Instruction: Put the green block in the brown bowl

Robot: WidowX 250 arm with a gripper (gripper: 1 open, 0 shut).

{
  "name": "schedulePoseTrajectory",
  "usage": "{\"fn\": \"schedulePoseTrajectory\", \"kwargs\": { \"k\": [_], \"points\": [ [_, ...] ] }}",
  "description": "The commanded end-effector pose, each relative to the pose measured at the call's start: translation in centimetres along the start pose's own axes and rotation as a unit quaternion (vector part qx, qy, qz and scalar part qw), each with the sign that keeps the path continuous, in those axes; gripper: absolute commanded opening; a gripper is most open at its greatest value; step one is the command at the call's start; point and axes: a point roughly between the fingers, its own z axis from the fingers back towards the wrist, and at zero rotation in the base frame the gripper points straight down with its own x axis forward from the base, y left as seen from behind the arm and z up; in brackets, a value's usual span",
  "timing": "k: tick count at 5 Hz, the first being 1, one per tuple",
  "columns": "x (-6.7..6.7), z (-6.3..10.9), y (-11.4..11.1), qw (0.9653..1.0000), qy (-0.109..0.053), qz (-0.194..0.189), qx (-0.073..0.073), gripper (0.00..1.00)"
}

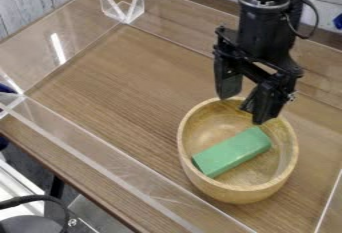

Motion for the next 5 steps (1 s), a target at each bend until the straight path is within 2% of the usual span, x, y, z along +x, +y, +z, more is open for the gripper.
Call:
{"fn": "schedulePoseTrajectory", "kwargs": {
  "k": [1, 5],
  "points": [
    [0.8, 2.4, 0.6, 0.9992, -0.038, 0.003, 0.012, 1.0],
    [3.6, 3.2, 3.8, 0.9982, -0.051, 0.02, 0.024, 1.0]
  ]
}}
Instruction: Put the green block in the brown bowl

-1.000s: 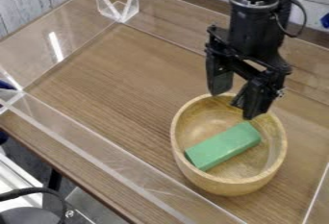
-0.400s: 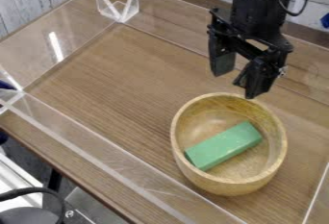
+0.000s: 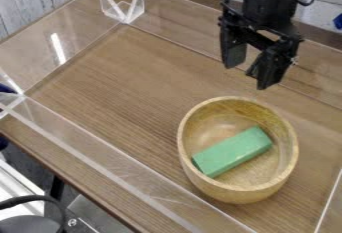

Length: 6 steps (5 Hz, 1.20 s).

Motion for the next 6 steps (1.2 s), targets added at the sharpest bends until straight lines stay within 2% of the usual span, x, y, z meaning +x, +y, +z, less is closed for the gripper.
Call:
{"fn": "schedulePoseTrajectory", "kwargs": {
  "k": [1, 3, 5, 6],
  "points": [
    [1.9, 1.9, 1.3, 0.9992, -0.038, 0.0, 0.013, 1.0],
    [3.8, 1.4, 2.9, 0.9991, -0.039, 0.005, 0.018, 1.0],
    [6.1, 1.3, 4.6, 0.9983, -0.052, 0.011, 0.026, 1.0],
    [6.8, 0.9, 5.3, 0.9981, -0.053, 0.017, 0.027, 0.0]
  ]
}}
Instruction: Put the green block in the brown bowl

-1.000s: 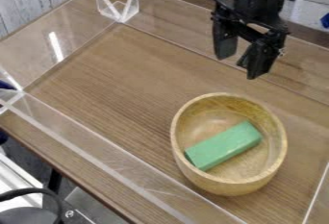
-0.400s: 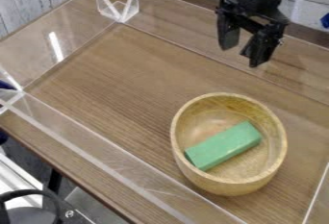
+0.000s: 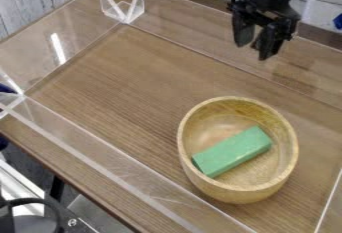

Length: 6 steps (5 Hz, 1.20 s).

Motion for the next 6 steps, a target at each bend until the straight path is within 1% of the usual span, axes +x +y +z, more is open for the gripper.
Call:
{"fn": "schedulePoseTrajectory", "kwargs": {
  "k": [1, 2, 3, 5, 6],
  "points": [
    [1.2, 0.9, 1.7, 0.9995, -0.026, 0.013, 0.013, 0.0],
    [1.1, -1.3, 3.0, 0.9997, -0.007, 0.022, 0.011, 0.0],
    [1.0, -2.3, 3.5, 0.9996, -0.002, 0.025, 0.011, 0.0],
    [1.2, -3.7, 4.1, 0.9996, 0.005, 0.027, 0.005, 0.0],
    [1.3, -4.1, 4.3, 0.9996, 0.006, 0.029, 0.005, 0.0]
  ]
}}
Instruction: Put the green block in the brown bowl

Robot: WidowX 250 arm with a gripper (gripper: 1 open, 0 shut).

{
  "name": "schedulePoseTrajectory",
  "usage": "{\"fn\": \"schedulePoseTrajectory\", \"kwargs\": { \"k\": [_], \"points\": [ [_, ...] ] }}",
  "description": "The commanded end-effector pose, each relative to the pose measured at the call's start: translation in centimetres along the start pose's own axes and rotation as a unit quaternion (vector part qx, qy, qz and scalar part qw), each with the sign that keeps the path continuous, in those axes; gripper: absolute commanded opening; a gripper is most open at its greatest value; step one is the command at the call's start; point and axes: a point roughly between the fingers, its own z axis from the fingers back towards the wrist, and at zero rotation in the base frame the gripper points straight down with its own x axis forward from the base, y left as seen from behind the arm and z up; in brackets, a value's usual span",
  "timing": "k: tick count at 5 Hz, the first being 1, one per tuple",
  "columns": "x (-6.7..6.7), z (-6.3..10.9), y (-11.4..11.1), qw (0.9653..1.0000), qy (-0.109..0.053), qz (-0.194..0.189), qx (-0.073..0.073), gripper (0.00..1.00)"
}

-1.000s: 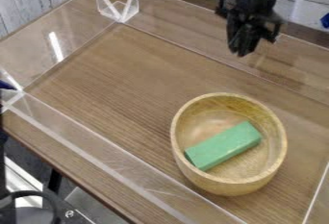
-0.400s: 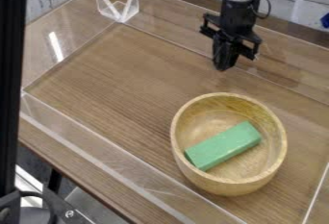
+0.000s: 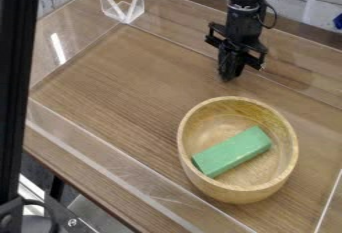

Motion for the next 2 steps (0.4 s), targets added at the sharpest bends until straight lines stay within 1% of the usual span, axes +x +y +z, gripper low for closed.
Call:
{"fn": "schedulePoseTrajectory", "kwargs": {
  "k": [1, 2],
  "points": [
    [0.89, 2.29, 0.83, 0.9991, -0.039, 0.006, 0.012, 0.0],
    [0.79, 2.42, 0.88, 0.9991, -0.041, 0.007, 0.012, 0.0]
  ]
}}
